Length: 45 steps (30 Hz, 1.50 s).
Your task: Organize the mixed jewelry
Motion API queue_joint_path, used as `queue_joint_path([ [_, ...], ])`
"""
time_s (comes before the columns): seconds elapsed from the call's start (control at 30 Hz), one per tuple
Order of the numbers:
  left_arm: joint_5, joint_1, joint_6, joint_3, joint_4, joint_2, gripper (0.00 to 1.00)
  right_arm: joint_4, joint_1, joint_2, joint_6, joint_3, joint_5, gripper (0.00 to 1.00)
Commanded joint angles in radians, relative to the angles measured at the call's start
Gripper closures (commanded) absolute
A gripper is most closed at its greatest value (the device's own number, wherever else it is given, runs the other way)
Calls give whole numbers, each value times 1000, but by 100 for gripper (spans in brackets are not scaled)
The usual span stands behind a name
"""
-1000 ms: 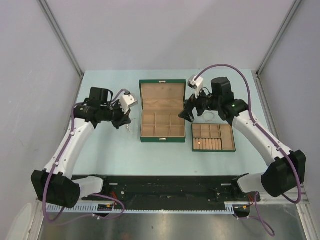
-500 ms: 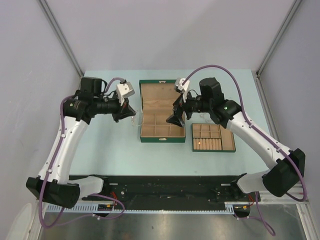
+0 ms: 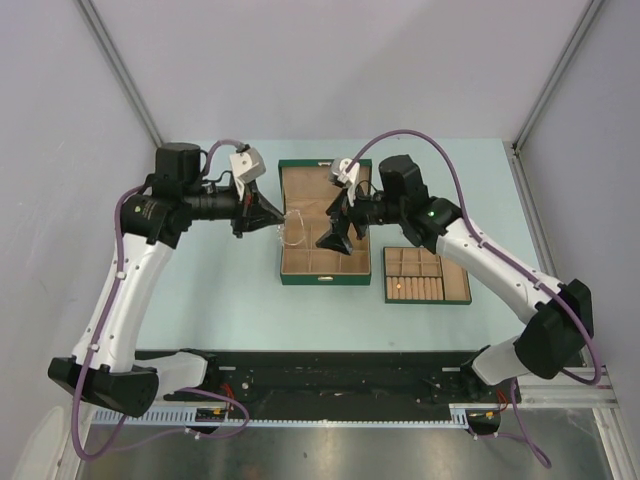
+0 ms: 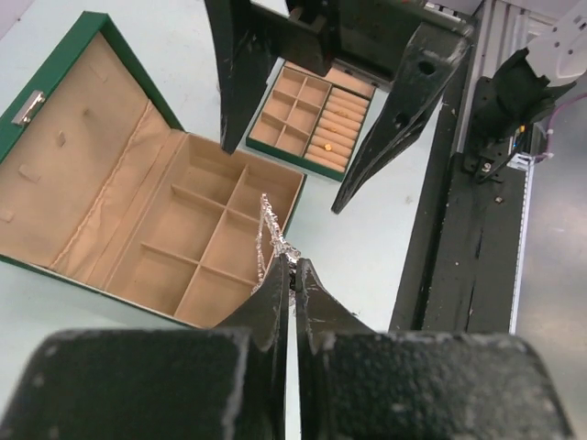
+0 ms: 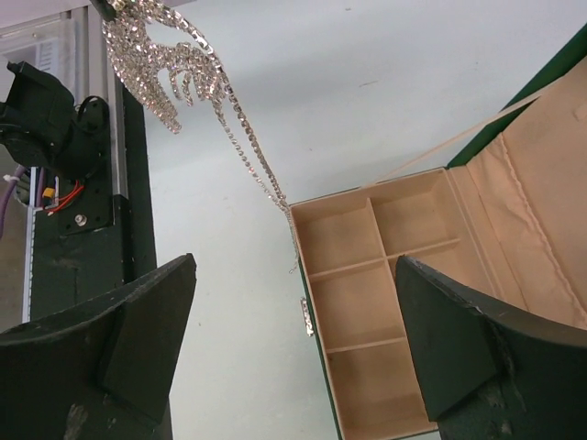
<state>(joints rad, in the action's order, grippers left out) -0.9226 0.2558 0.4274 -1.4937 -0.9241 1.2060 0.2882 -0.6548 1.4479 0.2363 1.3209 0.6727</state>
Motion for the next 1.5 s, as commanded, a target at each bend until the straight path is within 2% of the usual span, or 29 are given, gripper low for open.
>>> queue_joint_path([
  [0.0,-97,10,-96,-33,73,-25,100,-80,-11,12,-25,49,47,7],
  [0.47,-162,11,-283,1,248,-62,100,-214,-26,91,-132,47,125,18],
  [0.87,-182,13,-325,29,300,-72,100,-311,-29,120,-209,49,165,25],
  [1.33,-186,13,-342,53,327,-80,100,-319,-39,129,-213,49,179,39],
  [1.47,-191,13,-346,58,337,-83,100,-323,-40,134,-209,49,173,40],
])
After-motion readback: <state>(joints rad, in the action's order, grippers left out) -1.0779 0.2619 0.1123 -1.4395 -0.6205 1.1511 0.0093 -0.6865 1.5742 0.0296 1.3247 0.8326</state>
